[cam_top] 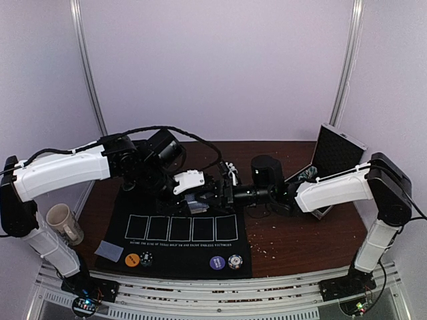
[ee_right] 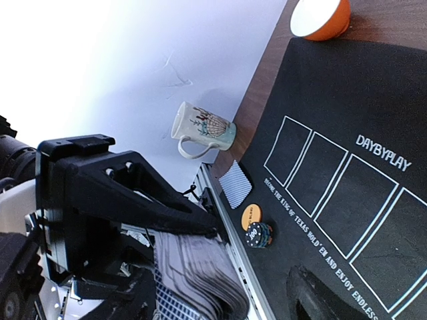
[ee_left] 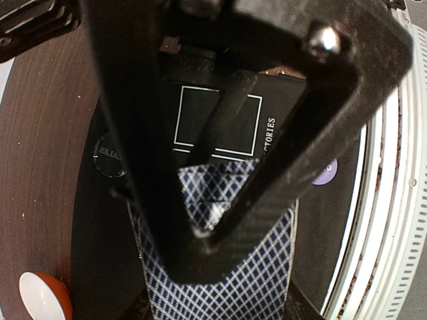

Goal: Distribute texas hold em gaming equipment
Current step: Pick up the poker card from the face-down deck piles.

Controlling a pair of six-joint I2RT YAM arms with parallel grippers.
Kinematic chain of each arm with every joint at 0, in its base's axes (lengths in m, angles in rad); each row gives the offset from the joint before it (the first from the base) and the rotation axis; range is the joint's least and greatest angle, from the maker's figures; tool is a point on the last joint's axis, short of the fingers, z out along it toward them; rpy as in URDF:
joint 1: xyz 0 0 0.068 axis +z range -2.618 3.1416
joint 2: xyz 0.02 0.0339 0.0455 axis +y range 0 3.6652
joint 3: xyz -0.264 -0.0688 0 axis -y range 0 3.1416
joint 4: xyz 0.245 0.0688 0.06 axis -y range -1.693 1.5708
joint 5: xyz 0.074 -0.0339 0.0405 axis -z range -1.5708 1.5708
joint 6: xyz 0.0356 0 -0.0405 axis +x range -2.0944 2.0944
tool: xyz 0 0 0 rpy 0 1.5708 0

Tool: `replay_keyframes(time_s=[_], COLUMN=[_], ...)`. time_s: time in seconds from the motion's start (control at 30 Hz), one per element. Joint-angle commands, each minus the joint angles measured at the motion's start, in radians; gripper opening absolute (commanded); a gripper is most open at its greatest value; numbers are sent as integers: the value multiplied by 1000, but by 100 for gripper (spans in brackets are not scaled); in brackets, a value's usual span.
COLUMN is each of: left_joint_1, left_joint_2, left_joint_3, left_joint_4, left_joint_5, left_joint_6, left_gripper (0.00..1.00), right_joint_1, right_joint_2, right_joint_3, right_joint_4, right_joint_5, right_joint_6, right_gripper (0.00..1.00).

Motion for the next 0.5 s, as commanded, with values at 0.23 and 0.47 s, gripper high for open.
replay_keyframes(time_s=[0.23,0.47], left_joint_1=[-1,-1], left_joint_2=[-3,-23], left_joint_3=[21,-70], left_joint_4=[19,89], left_joint_5=[-13,-49], left_joint_6=[21,33], left_gripper=[44,71], right_joint_1=[41,53], right_joint_2=[102,84], right_joint_3=[86,74], right_joint_4=[145,155], right_joint_5=[-67,-77], right_joint_6=[80,84], right_gripper=[34,0])
